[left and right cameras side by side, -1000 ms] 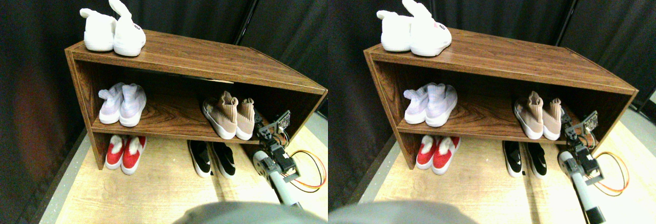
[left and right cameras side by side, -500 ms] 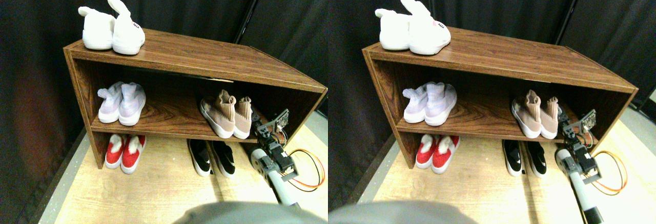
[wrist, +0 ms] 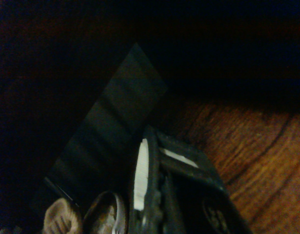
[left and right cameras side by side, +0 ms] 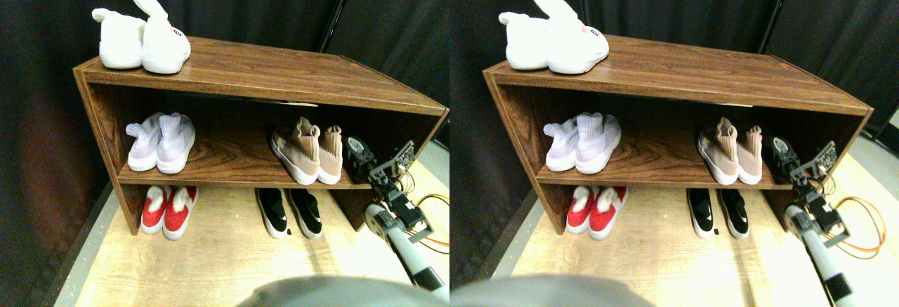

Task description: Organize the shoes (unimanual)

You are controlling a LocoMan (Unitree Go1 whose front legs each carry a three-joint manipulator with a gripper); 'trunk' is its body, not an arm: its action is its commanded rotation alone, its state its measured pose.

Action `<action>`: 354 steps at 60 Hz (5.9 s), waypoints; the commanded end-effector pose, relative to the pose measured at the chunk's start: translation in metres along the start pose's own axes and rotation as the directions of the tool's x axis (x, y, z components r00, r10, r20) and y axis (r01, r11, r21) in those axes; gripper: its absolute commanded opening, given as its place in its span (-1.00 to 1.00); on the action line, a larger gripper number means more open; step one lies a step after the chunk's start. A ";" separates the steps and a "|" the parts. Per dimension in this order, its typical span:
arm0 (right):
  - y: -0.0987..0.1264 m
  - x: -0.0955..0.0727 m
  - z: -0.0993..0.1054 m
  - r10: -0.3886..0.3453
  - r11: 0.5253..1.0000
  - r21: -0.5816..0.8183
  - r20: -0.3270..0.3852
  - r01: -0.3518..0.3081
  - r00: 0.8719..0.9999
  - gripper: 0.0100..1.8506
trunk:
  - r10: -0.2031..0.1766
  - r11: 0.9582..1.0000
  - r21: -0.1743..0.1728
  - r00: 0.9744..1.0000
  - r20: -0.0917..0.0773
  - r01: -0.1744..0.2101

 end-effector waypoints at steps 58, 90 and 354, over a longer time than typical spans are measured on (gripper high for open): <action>0.031 -0.145 0.016 0.310 0.950 -0.012 -0.092 -0.312 0.946 -0.94 | -0.053 0.998 0.021 0.997 -0.060 0.054; -0.033 -0.127 -0.035 0.196 0.980 0.063 -0.160 -0.188 0.968 -0.94 | -0.025 1.000 0.016 0.995 -0.100 0.027; -0.080 -0.035 -0.064 -0.174 0.979 0.098 -0.044 0.177 0.984 -0.94 | -0.016 1.000 -0.014 0.995 -0.098 0.014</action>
